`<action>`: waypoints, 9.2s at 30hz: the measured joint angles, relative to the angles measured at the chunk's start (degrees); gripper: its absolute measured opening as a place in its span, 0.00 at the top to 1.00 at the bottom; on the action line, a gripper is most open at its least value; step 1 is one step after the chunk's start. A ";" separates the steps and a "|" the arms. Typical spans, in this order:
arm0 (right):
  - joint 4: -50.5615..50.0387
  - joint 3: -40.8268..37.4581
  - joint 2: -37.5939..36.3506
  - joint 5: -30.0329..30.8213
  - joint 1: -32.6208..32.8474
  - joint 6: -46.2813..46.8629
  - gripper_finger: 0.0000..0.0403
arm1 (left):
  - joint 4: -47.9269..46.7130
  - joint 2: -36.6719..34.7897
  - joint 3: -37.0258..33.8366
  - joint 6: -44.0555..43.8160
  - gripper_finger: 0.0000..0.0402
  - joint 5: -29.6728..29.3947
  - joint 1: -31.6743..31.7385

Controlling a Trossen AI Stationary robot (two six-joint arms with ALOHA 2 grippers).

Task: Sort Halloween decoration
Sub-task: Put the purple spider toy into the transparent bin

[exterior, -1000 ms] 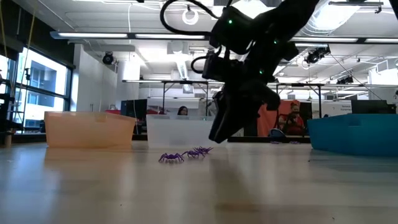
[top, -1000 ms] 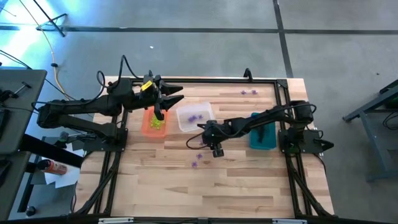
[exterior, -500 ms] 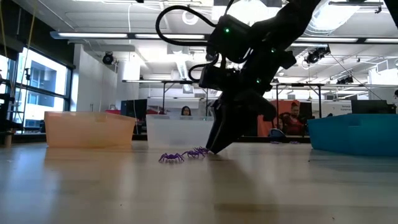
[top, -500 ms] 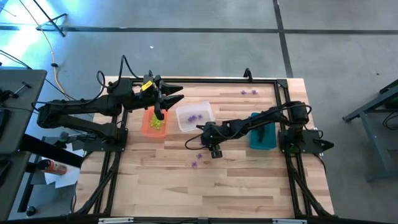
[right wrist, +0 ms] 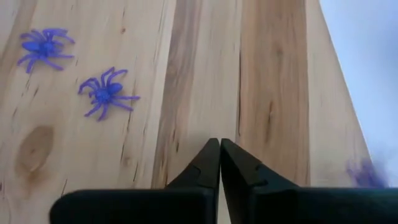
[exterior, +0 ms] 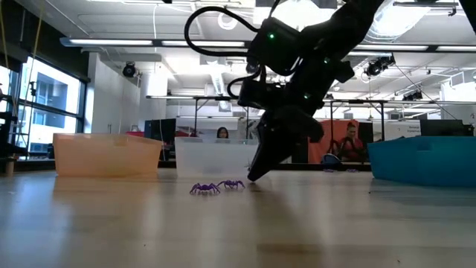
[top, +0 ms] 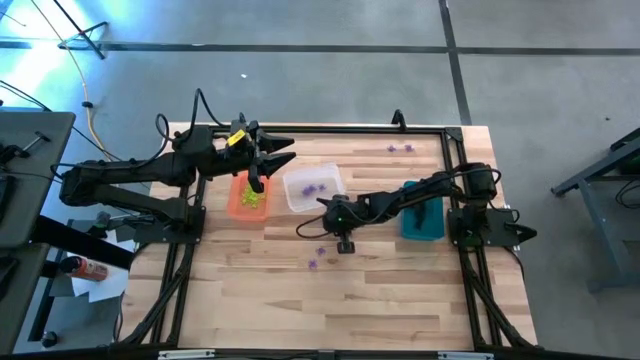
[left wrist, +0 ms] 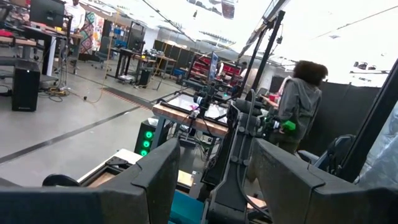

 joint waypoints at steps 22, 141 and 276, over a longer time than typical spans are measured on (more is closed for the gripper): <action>-6.19 -15.56 -30.80 1.50 -4.21 14.97 1.00 | -0.78 -0.76 0.00 1.59 0.53 -0.20 0.17; 28.44 -21.24 -48.52 5.61 1.78 14.89 1.00 | -12.96 -4.17 -0.02 4.49 0.53 0.46 0.09; -42.35 14.95 -41.55 19.71 1.89 22.86 0.62 | -15.85 51.01 1.92 34.86 0.81 12.37 -19.32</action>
